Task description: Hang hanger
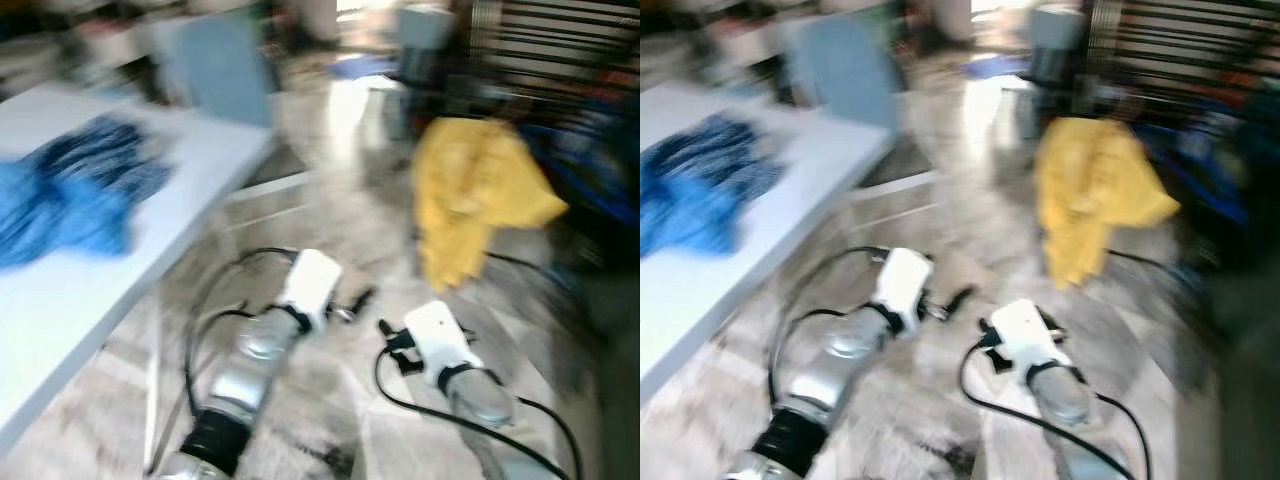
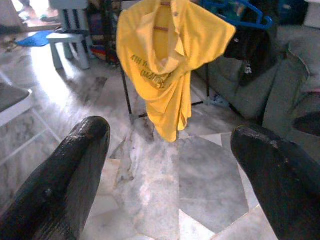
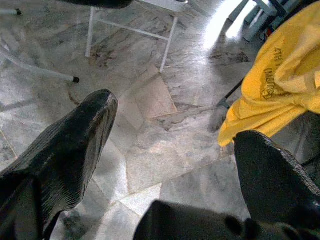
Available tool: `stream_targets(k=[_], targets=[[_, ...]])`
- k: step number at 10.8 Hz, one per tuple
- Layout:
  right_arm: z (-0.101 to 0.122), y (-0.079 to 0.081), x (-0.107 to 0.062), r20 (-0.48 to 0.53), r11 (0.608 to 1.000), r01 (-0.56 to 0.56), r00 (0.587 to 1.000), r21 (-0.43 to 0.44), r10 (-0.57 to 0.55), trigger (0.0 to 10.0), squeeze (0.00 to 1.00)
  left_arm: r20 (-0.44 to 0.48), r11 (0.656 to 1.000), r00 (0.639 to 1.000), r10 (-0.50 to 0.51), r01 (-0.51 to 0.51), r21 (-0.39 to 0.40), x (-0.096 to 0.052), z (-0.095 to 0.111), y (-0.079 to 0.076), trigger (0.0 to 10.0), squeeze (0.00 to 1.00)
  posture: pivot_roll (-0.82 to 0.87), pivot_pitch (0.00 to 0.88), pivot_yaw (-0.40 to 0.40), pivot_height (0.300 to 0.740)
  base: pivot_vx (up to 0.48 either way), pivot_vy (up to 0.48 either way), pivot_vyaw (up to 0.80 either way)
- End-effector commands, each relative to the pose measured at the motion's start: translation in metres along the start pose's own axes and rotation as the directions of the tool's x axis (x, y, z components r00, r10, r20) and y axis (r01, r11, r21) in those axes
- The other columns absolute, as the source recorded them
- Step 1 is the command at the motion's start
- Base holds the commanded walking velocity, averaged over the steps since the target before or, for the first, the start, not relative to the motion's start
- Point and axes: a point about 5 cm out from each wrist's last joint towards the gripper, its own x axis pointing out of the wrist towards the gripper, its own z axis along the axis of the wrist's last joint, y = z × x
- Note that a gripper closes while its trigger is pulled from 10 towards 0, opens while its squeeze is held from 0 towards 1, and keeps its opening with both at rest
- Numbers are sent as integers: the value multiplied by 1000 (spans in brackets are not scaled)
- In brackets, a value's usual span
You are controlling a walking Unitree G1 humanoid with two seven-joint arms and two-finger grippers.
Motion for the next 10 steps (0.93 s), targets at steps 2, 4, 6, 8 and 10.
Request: stream_targets(k=[2, 4, 6, 8, 10], targets=[[0, 4, 0, -4, 1000, -19, 1000, 12, 19, 10000, 0, -10, 1000, 1000, -5, 5, 3, -2, 0, 4, 10000, 0, 17, 0, -51, 740, 0, 0, 0], [0, 7, 0, -6, 999, -35, 999, 1, 35, 10000, 0, -10, 1000, 1000, -14, 14, 0, -2, 0, 3, 10000, 0, 15, 0, -52, 740, 0, 0, 0], [0, 7, 0, -7, 999, -42, 999, 2, 42, 10000, 0, -11, 1000, 1000, -19, 18, -4, -3, 0, 2, 10000, 0, 14, 0, -51, 740, 0, -270, 0], [0, 8, 0, -10, 999, -49, 999, 1, 49, 10000, 0, -11, 1000, 1000, -23, 23, -6, -3, 0, 2, 10000, 0, 12, 0, -51, 740, 0, -272, 0], [-1, 9, 0, -12, 999, -53, 999, -2, 53, 10000, 0, -12, 1000, 1000, -26, 26, -11, -3, 0, 2, 10000, 0, 11, 0, -51, 740, 0, -292, 0]])
